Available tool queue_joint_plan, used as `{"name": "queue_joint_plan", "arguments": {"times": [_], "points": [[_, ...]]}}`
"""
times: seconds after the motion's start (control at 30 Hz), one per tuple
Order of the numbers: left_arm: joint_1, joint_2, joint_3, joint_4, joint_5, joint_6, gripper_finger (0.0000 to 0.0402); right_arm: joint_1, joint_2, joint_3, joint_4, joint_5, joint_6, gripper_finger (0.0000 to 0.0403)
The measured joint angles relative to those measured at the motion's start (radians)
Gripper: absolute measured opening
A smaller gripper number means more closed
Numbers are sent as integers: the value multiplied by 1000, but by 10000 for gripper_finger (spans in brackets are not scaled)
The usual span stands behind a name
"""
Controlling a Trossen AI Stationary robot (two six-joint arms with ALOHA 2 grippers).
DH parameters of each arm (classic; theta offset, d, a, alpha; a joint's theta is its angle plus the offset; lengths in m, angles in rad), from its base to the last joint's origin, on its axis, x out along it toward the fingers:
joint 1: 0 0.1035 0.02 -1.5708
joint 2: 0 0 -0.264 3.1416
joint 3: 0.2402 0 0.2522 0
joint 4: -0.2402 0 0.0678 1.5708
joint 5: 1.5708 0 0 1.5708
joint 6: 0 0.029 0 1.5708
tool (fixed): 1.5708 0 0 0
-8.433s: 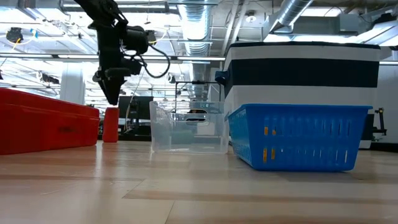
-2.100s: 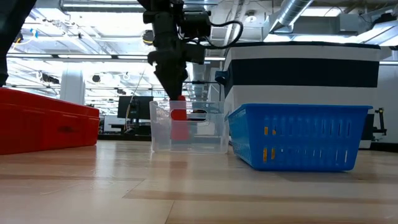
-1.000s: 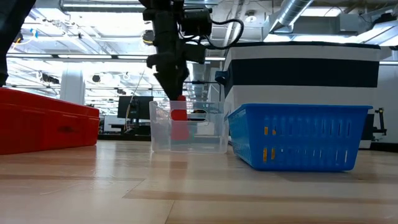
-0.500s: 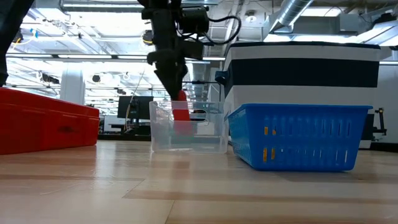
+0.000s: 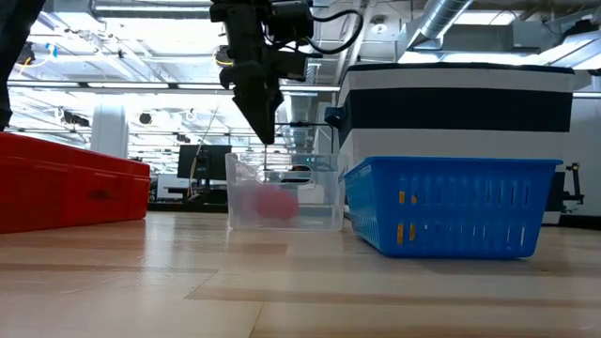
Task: Pick & Place Medicine items
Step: Put the green bandage into the white transparent bin
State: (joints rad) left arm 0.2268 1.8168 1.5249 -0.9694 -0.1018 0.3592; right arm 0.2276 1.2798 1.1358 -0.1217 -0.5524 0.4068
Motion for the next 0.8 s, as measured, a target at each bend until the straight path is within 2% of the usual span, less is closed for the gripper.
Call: {"name": "queue_joint_plan", "arguments": {"times": [0.27, 0.47, 0.53, 0.67, 0.8], "points": [[1, -1, 0, -6, 5, -21, 133, 0, 0, 0, 1, 0, -6, 191], [7, -54, -1, -135, 59, -23, 148, 0, 0, 0, -8, 0, -6, 191], [16, -91, -1, -155, 48, -19, 155, 0, 0, 0, -9, 0, -6, 191], [76, -151, -24, -48, 31, -24, 175, 0, 0, 0, -3, 0, -12, 191], [166, -138, -68, 43, 48, 1, 204, 0, 0, 0, 1, 7, -15, 191]]}}
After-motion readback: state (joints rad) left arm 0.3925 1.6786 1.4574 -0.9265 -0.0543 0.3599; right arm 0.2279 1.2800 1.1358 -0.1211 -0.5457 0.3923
